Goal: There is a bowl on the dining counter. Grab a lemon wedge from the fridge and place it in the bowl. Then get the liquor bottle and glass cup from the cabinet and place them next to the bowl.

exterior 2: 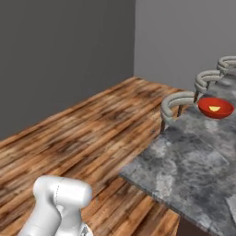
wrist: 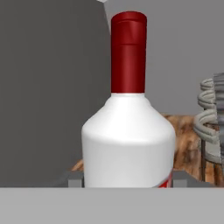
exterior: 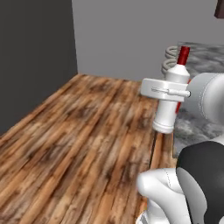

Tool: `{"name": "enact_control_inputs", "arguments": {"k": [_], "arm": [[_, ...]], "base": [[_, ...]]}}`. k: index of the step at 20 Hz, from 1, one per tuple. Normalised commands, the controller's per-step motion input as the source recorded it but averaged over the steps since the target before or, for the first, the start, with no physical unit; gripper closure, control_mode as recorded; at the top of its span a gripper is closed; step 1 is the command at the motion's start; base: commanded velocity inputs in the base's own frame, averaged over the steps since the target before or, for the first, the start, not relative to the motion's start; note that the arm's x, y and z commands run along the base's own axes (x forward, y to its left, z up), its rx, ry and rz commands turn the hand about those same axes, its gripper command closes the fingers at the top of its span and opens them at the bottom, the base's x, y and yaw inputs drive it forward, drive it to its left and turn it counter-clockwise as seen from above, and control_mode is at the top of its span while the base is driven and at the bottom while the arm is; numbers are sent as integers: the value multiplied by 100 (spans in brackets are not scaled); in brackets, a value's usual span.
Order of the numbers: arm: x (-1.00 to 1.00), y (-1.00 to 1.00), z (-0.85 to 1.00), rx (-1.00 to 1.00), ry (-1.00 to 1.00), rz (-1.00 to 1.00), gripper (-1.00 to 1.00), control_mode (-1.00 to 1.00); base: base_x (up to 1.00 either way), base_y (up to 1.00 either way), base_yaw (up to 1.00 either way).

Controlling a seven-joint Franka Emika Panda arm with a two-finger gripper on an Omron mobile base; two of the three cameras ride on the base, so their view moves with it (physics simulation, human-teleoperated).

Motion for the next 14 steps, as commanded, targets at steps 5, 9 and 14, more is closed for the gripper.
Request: {"name": "enact_control_inputs", "arguments": {"k": [5,9,14], "arm": [[0,0,0,0,0,0,100,100],[0,0,0,0,0,0,100,100],[0,0,0,0,0,0,100,100]], "base": [[88,100,-30],[93,99,-31],[100,88,-33]]}}
